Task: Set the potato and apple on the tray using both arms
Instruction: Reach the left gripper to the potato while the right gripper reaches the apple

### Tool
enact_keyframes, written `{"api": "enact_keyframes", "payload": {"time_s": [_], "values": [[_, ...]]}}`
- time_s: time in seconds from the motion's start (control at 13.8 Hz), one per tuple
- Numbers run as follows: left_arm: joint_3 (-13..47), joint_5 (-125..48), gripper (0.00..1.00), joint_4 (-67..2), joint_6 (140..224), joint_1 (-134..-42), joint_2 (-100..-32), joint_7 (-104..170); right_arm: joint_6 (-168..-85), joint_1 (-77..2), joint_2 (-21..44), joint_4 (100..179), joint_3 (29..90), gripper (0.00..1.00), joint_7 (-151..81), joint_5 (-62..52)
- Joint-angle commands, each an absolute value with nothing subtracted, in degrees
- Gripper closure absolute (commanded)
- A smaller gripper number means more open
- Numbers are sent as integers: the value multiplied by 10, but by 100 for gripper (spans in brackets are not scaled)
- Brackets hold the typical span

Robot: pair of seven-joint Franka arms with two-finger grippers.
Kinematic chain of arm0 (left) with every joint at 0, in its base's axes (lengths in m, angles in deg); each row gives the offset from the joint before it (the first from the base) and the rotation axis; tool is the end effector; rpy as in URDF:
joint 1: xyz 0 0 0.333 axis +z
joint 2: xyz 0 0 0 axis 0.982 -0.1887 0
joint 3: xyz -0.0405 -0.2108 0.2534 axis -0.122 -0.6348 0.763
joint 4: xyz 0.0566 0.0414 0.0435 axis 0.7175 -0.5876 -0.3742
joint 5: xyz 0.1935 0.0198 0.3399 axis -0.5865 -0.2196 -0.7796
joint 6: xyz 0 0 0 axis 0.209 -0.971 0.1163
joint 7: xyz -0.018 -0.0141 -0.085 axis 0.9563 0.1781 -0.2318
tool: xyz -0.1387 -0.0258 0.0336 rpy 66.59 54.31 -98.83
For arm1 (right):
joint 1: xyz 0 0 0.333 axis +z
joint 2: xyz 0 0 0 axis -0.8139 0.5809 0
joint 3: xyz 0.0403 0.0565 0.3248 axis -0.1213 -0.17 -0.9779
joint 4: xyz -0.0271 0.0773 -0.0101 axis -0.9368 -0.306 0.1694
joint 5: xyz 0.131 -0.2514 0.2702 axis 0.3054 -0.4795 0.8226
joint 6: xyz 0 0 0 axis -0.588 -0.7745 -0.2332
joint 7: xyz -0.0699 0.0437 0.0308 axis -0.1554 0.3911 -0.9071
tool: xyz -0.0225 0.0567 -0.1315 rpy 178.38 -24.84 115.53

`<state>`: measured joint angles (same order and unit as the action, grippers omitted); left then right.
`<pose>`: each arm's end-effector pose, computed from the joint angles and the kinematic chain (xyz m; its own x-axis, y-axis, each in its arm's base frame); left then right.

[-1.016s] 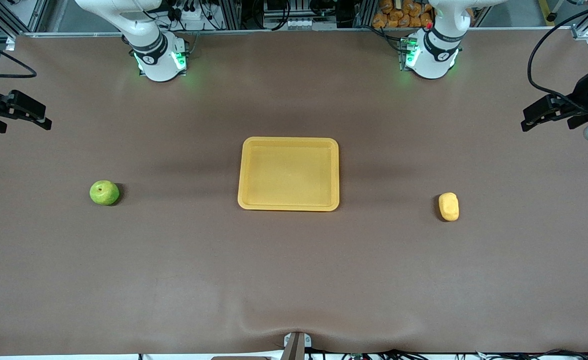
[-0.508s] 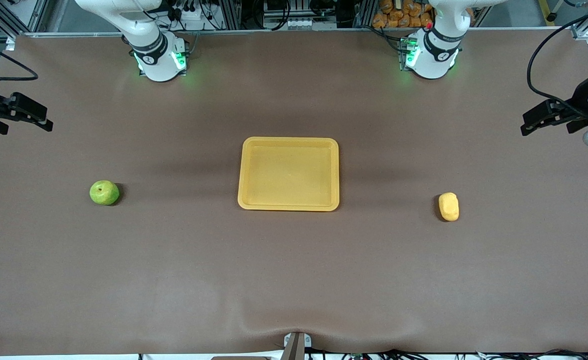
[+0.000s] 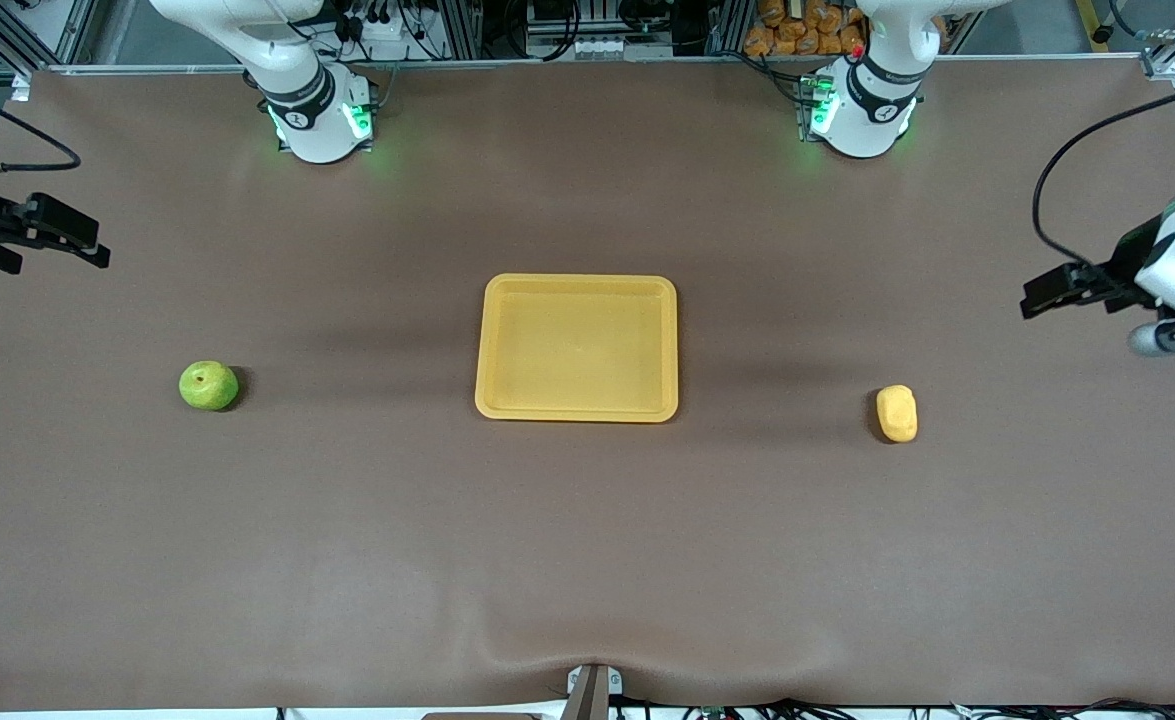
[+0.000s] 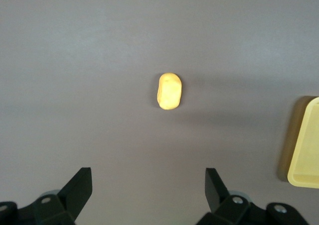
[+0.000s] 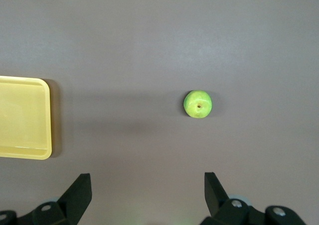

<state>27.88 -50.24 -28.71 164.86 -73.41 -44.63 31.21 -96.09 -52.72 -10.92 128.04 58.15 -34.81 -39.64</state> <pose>0.5847 -0.0097 0.5234 0.9990 0.0426 -0.0110 0.0421 -0.9983 -0.0400 0.5483 -0.0153 0.6047 0.9971 0.0463 -0.0609 0.0441 -0.9983 -0.0371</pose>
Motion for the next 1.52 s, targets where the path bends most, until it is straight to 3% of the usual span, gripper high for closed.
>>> {"api": "enact_keyframes", "payload": {"time_s": [0.0,0.36,0.65,0.94,1.45], "values": [[276,-506,0,-328,1697,-738,-455,316,-952,-539,-95,1265,577,0,-355,-394],[275,-507,0,-403,1792,-734,-468,316,-955,-539,-78,1263,577,0,-355,-397],[275,-509,0,-419,1832,-734,-505,316,-955,-538,-70,1264,577,0,-355,-401],[275,-508,0,-470,1936,-734,-537,316,-943,-545,-59,1276,577,0,-355,-401],[275,-507,0,-474,1998,-734,-612,336,-955,-547,-10,1279,578,0,-352,-402]]}}
